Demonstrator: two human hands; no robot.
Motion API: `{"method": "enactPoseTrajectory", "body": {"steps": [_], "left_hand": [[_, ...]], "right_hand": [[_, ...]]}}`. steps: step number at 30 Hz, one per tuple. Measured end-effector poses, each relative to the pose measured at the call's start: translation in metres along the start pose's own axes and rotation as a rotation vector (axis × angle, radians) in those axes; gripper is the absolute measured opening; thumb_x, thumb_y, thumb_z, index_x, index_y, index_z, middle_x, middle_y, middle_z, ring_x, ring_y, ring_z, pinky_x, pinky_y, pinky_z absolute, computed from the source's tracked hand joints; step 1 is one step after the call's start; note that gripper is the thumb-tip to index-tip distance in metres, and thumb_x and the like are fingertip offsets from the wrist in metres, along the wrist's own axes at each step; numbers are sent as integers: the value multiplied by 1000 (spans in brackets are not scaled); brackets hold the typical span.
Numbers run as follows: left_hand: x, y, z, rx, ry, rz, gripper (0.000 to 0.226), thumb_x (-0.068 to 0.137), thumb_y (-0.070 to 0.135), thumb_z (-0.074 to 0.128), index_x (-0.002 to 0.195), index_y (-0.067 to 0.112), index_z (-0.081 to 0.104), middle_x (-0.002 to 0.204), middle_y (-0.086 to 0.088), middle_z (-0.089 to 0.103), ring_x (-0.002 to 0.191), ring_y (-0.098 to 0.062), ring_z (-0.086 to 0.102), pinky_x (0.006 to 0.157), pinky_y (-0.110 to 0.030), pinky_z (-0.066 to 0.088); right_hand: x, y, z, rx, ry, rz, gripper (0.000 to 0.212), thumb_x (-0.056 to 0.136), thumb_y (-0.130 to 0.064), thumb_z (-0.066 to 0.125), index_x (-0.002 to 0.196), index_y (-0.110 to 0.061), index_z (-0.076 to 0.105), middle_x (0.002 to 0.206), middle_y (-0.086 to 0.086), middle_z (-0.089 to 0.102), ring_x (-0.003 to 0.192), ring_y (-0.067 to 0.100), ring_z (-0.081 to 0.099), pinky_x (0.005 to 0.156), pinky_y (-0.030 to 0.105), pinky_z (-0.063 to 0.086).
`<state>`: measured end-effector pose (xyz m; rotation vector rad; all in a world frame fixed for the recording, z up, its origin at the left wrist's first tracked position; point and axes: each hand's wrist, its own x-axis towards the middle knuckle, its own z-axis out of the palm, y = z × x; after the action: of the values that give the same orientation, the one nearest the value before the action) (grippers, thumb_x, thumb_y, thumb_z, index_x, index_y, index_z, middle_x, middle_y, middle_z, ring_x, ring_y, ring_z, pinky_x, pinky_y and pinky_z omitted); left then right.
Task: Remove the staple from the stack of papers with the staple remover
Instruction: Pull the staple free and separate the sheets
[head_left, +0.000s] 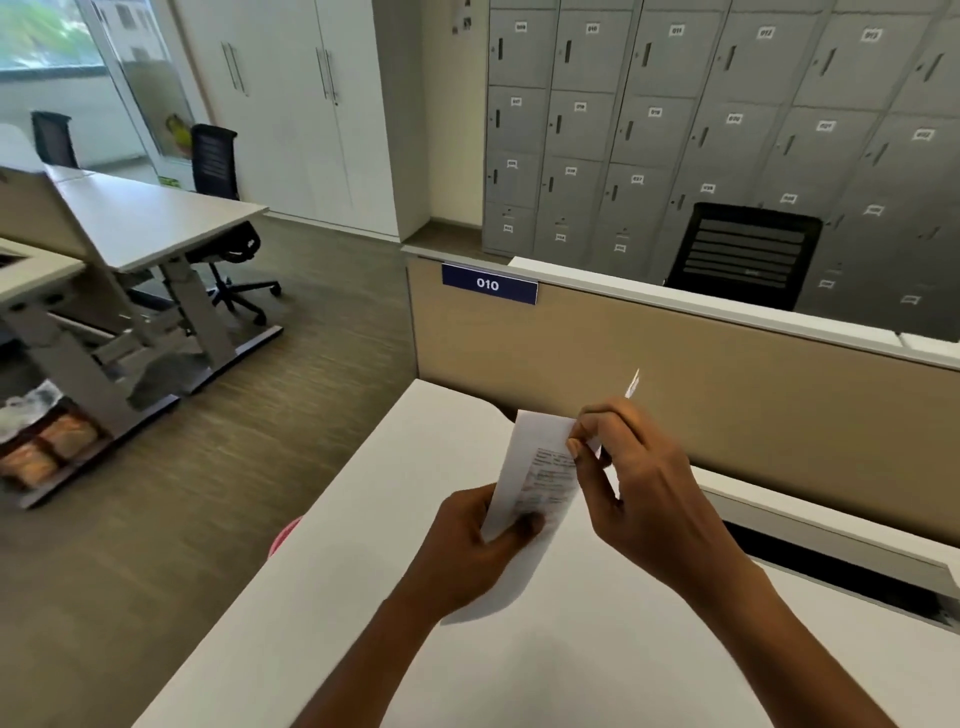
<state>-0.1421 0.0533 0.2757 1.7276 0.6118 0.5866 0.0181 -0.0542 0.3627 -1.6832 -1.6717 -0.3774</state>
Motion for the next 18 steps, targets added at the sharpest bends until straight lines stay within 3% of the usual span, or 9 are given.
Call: {"method": "enactPoseTrajectory", "body": {"steps": [4,10,14,18], "left_hand": [[4,-10,-13,2,44,21,16,95,38,70,109,47,72,110,23,77,101,-5,74,90,-26,61],[23,-41,-59,-91,44,-6,22,96,38,70,115,30,74,106,21,78,96,-7,76,83,-25,62],[39,-73,-103,-205,23,-88,29,96,35,71,119,17,75,114,2,79,98,-17,77,86,-37,65],[50,-106,-146,-233,51,-127,34,96,37,68,114,9,74,112,-13,78,98,-32,76,89,-53,62]], "right_hand": [[13,-11,12,-70,-35,23,27,99,-25,46,93,-4,61,98,8,62,83,13,50,68,16,43],[49,-35,57,-167,-30,30,27,100,-23,46,95,-3,64,104,11,65,93,27,60,72,27,52],[88,-68,119,-164,12,69,35,96,-31,46,96,-2,65,106,14,67,97,29,60,84,26,44],[134,-104,205,-10,-11,82,12,96,-15,60,99,-5,65,102,12,67,95,25,58,80,32,50]]}}
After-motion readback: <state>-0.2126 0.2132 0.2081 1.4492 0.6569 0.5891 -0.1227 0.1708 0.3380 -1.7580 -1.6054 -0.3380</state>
